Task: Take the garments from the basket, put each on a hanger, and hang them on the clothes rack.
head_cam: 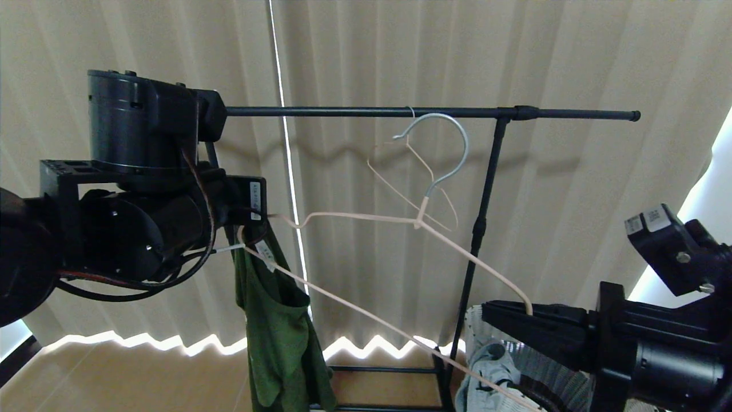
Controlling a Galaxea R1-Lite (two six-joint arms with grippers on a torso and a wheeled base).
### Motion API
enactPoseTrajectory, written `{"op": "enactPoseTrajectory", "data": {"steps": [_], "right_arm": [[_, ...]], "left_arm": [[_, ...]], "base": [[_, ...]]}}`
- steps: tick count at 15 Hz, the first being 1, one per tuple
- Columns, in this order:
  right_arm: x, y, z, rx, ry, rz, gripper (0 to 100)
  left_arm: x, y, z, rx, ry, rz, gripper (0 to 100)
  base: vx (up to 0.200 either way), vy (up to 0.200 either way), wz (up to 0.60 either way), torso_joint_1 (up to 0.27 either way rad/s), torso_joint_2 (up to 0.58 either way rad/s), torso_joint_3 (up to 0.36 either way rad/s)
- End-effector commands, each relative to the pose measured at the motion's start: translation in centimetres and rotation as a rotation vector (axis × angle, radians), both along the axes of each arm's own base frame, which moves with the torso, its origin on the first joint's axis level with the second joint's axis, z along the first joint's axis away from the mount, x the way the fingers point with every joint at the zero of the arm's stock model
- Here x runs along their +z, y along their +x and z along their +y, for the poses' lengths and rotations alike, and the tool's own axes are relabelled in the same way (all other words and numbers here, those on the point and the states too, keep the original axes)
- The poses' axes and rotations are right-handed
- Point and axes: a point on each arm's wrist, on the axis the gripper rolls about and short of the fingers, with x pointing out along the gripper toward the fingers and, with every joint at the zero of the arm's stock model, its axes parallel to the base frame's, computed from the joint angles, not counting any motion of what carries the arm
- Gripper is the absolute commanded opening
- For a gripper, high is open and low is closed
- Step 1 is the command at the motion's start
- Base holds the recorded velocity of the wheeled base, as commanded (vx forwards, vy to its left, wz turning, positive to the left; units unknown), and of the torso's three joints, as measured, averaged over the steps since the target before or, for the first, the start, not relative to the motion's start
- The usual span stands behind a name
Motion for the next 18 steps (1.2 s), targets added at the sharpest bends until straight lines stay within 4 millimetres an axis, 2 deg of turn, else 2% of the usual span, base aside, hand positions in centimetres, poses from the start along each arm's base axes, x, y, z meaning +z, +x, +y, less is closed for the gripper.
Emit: {"op": "enactPoseTrajectory", "data": {"steps": [1,5,11,15,18], "right_arm": [[-0.5,1.6,1.1,-0.020,-0.026,0.029,0],[-0.9,3.4,2.4,-0.074,-0.014,0.034,0],[-1.0,3.8,2.5,-0.100,-0.022,0.037,0],[-2.0,6.2,4.7,-0.142,-0.037,0.086,0],[-2.3,6.9,5.4,-0.144,-0.043,0.092,0]], "left_arm": [[0.4,-0.3,0.2,0.000,-0.008,-0.012,0],[0.4,-0.3,0.4,0.006,-0.006,-0.008,0],[-0.1,-0.1,0.8,0.021,0.009,0.015,0],[0.4,-1.1,0.4,0.001,0.001,0.043,0],[0.7,-1.9,-0.2,-0.027,-0.025,0.044,0]], "base": [[0.000,0.000,0.00,0.000,0.00,0.000],[0.000,0.000,0.00,0.000,0.00,0.000],[0.000,0.000,0.00,0.000,0.00,0.000],[0.000,0.000,0.00,0.000,0.00,0.000],[0.000,0.000,0.00,0.000,0.00,0.000]]}}
